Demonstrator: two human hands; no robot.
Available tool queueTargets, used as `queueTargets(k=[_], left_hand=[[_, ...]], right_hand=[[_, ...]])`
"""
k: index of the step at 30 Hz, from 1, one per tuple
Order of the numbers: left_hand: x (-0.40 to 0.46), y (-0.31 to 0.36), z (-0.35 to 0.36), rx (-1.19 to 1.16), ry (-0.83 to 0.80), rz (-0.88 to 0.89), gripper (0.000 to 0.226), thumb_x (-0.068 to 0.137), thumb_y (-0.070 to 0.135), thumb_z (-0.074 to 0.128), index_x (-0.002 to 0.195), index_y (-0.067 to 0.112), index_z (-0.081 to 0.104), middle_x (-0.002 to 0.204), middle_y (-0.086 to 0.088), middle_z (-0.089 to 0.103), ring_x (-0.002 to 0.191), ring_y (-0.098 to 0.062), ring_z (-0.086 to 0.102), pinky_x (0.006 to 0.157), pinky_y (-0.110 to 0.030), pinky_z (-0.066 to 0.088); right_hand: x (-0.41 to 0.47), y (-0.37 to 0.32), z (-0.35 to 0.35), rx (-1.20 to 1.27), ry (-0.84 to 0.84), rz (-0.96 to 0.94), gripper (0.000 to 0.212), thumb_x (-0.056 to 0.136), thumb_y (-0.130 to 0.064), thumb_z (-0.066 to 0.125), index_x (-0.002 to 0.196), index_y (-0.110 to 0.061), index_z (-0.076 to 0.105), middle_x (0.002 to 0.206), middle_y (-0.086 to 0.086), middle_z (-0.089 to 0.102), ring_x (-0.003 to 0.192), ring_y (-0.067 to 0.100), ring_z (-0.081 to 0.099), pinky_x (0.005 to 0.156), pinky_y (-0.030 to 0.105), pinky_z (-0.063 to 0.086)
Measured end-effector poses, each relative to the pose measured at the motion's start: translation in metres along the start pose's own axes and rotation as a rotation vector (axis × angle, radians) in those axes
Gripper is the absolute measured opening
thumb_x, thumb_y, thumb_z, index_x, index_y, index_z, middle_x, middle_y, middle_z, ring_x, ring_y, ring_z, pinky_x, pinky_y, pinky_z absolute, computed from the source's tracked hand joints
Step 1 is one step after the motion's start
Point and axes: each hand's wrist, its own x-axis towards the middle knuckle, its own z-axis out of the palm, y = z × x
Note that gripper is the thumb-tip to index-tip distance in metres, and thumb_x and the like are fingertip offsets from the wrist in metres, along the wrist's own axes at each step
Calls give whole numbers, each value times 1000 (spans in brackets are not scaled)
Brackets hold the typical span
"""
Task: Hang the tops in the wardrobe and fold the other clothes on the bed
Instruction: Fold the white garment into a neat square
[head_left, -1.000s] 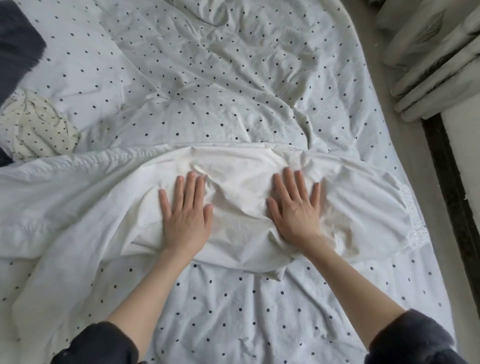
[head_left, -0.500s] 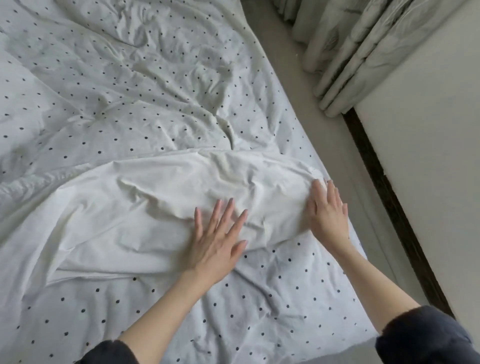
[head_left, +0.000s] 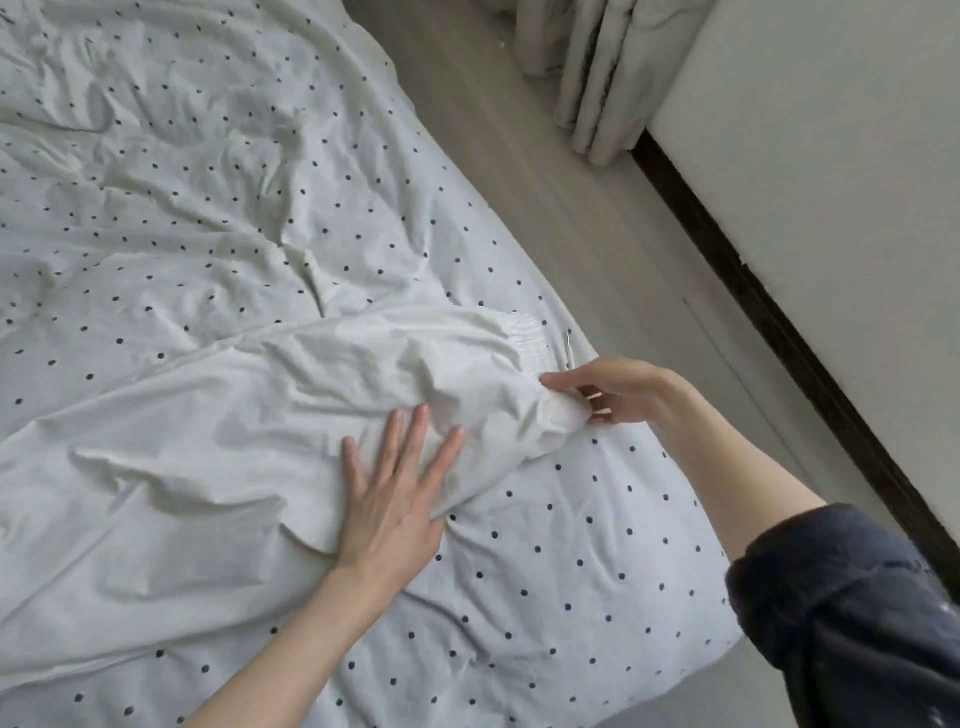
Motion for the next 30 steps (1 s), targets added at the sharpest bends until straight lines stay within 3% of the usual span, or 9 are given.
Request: queueTargets(k=[3, 6, 12, 19, 21, 23, 25, 28, 30], left_hand=[[13, 14, 1, 17, -47, 24, 100, 84, 29, 60, 138, 39, -23, 149, 2, -31, 139, -27, -27, 107, -65, -3], [26, 27, -1, 57, -93, 34, 89, 92, 21, 45, 133, 41, -32, 143, 5, -42, 135, -25, -36, 107, -65, -8], [61, 61, -23, 12, -76, 95, 79, 95, 18, 37, 142, 43, -22, 156, 9, -20, 144, -21, -19, 105, -68, 2], [106, 129, -30, -129, -169, 185, 53, 99, 49, 19, 149, 38, 7, 159, 4, -2, 146, -20, -7, 106, -66, -7], [102, 120, -23, -101, -196, 152, 53, 98, 51, 17, 149, 37, 6, 159, 4, -2, 146, -19, -8, 106, -65, -8], [92, 97, -14, -42, -188, 96, 54, 98, 52, 14, 149, 37, 6, 159, 4, -2, 146, -18, -8, 107, -63, -9], [76, 65, -7, 29, -159, 53, 56, 97, 54, 12, 149, 35, 9, 159, 5, 0, 146, -16, -7, 109, -59, -11], [45, 17, -11, 75, -59, 16, 68, 90, 59, 2, 148, 33, 24, 158, 4, 14, 146, -18, 6, 111, -57, -7], [28, -2, -18, 63, -8, 16, 65, 90, 51, 11, 139, 26, 45, 150, -2, 35, 140, -26, 29, 109, -63, 10]], right_hand=[[4, -5, -2, -75, 1, -30, 44, 74, -28, 78, 113, -11, 65, 114, 1, 66, 103, 16, 59, 89, 29, 44], [4, -8, -1, -110, 76, -96, 33, 75, -25, 77, 102, -10, 64, 103, 1, 63, 99, 18, 57, 86, 30, 43], [-17, -29, -35, -296, 325, -281, 19, 81, -20, 71, 85, -6, 59, 76, 5, 50, 68, 17, 46, 55, 25, 34], [-32, -18, -111, -288, 656, -227, 15, 80, -15, 61, 69, -11, 52, 78, 7, 53, 82, 24, 53, 77, 35, 46], [-26, -10, -105, -296, 667, -233, 4, 81, -14, 56, 79, -10, 57, 87, 8, 58, 96, 30, 59, 89, 40, 46], [-17, -2, -89, -312, 614, -241, 29, 88, -18, 53, 114, -7, 55, 117, 12, 58, 120, 32, 50, 97, 38, 41], [-8, 5, -68, -392, 606, -237, 58, 96, -28, 46, 146, -7, 25, 150, 13, 31, 138, 31, 29, 110, 39, 29], [2, 7, -22, -551, 593, -326, 58, 100, -34, 36, 149, -11, 15, 157, 11, 13, 144, 26, 13, 115, 39, 19], [2, 7, 16, -601, 580, -410, 54, 100, -36, 34, 149, -15, 20, 158, 9, 9, 145, 25, 10, 115, 41, 18]])
